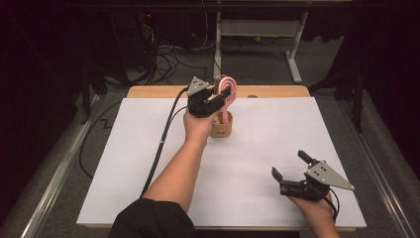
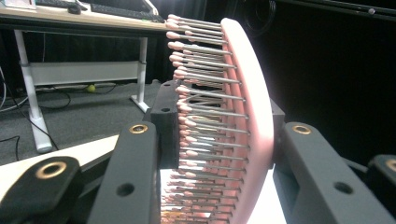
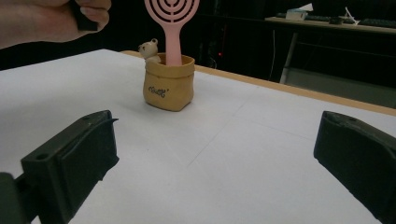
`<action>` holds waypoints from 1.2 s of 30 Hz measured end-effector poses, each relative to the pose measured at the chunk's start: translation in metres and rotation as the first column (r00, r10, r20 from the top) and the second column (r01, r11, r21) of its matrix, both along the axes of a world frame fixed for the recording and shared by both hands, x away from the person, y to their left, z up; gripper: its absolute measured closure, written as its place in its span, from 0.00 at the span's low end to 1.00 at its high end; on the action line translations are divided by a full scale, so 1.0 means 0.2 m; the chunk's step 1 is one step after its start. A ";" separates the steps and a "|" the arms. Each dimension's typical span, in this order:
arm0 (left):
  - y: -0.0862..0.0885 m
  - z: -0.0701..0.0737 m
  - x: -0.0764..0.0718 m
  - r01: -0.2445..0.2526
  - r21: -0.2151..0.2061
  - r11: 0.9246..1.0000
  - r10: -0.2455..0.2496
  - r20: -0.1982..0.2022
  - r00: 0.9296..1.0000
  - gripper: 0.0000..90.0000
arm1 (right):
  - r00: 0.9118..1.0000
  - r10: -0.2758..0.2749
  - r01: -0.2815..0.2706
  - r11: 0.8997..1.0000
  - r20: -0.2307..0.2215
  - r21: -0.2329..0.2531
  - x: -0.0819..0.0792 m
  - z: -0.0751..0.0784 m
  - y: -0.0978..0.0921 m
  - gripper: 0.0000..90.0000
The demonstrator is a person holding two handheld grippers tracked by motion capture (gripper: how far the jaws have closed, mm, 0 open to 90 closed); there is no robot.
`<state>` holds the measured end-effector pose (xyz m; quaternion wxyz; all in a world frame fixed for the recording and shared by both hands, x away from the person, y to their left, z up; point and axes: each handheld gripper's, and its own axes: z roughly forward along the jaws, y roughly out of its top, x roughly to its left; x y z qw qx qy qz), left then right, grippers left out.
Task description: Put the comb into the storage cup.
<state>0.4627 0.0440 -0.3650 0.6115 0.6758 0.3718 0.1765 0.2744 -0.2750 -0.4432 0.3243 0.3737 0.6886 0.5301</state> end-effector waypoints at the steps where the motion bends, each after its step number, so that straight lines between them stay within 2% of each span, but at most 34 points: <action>1: 0.00 0.00 0.00 0.000 0.000 1.000 0.000 0.000 1.000 0.71 | 1.000 0.000 0.000 1.000 0.000 0.000 0.00 0.00 0.00 0.00; 15: -0.01 -0.02 0.01 0.009 -0.006 1.000 -0.009 -0.005 1.000 0.70 | 1.000 0.001 -0.001 1.000 -0.004 0.004 0.00 0.00 -0.01 0.00; 18: -0.01 -0.03 0.02 0.002 0.012 1.000 -0.001 -0.028 1.000 0.70 | 1.000 0.002 -0.002 1.000 -0.004 0.006 0.00 0.00 -0.01 0.00; 36: -0.01 -0.03 0.02 0.007 0.024 1.000 -0.006 -0.028 1.000 0.67 | 1.000 0.001 -0.001 1.000 -0.006 0.004 0.00 -0.01 -0.01 0.00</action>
